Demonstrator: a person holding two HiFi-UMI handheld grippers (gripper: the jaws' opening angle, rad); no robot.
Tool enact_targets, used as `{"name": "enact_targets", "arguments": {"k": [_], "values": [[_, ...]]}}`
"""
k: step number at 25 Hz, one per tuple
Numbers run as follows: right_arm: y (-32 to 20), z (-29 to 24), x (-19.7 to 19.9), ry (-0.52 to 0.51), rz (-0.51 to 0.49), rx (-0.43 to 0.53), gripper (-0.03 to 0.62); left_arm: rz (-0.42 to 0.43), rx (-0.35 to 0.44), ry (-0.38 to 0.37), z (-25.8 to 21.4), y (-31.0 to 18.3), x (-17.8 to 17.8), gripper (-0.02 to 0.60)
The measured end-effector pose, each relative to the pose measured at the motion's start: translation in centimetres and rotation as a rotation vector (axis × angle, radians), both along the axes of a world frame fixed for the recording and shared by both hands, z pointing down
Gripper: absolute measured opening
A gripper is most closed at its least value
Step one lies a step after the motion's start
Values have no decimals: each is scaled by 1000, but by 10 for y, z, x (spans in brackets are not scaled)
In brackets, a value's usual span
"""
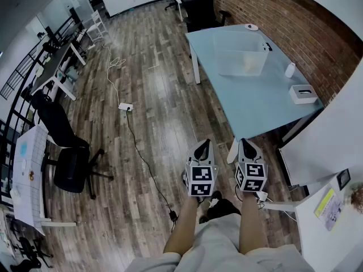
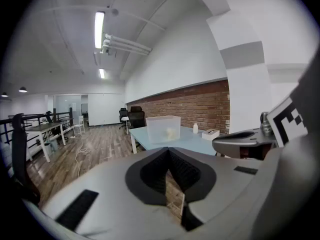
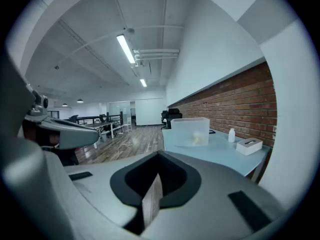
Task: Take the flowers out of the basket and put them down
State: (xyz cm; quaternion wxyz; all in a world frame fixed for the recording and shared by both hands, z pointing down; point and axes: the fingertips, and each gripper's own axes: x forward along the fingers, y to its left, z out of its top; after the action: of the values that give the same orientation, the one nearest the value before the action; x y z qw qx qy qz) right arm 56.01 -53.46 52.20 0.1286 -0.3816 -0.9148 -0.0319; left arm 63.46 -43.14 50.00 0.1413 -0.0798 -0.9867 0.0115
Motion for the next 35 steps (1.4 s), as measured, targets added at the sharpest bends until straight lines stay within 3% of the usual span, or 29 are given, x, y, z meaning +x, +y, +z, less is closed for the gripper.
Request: {"name": "enact_targets", "arguments": {"k": [6,17,21,28,35], "values": [[41,-15,-50,-35,-72,38,18,-67,57,-48,-18,35,-55,18],[103,-15,-122,-40,-84,42,18,-137,78,-23,-16,104,-116,18],[102,-15,-165,-33,-40,7,18,-126,82,-45,-13,113,-155,18],[167,-30,-213,-51,-62,-97,18,-82,35,-59,-29,178,-198,18],[206,-35,-260,-36,-42,-83,18,-96,25,-64,-37,233,-243,18]]}}
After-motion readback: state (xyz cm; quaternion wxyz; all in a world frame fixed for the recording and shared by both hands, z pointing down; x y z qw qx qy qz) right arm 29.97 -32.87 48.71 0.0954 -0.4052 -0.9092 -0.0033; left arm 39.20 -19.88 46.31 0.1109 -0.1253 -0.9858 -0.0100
